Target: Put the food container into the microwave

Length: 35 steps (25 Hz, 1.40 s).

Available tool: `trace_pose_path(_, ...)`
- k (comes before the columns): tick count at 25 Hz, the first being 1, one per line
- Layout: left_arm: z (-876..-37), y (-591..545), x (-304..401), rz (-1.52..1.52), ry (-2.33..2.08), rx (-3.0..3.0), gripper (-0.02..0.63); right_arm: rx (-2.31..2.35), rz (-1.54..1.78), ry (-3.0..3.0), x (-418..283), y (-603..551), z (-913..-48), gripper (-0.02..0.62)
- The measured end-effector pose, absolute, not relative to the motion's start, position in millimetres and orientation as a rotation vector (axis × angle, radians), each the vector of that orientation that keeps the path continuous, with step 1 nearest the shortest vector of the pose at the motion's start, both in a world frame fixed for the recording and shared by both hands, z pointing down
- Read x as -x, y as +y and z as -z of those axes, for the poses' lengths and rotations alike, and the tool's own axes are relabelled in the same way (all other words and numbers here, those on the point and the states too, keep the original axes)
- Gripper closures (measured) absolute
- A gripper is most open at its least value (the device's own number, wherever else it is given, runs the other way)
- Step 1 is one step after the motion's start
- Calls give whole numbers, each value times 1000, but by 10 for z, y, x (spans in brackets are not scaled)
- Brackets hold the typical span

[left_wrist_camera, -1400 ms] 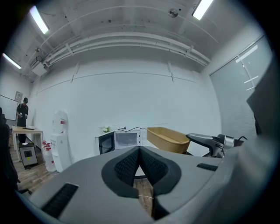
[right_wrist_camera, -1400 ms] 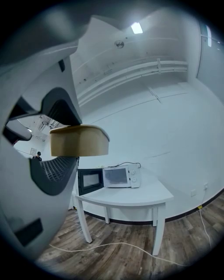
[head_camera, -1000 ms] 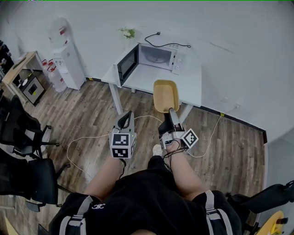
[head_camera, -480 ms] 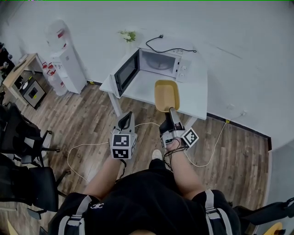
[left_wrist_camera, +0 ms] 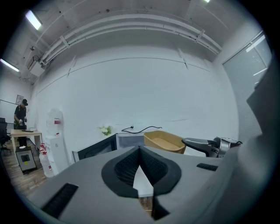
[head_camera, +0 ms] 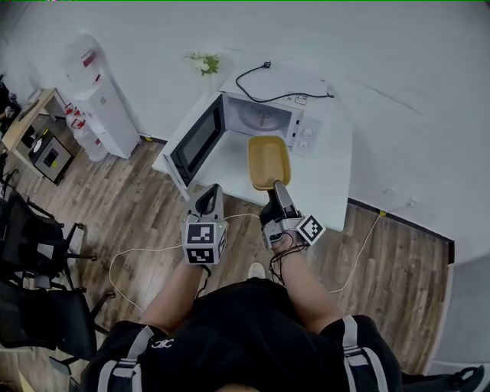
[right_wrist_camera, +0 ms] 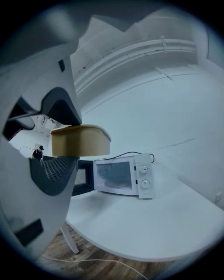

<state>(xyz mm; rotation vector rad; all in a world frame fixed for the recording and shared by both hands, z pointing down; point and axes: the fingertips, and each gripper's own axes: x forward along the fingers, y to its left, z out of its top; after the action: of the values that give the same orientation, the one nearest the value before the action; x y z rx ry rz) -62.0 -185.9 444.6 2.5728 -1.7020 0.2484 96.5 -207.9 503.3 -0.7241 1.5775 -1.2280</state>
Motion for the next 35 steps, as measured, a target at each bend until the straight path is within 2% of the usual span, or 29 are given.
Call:
trace_pose_path(14,-4575,-3462,136,-270,-1711,-2495,598,755,1362,1576,-1339,-3704,-5407,368)
trace_pose_path(35,-4791,-4636,413,-319,-1667,-2490,598,982,1370,1424,-1394,-5344,-6127,368)
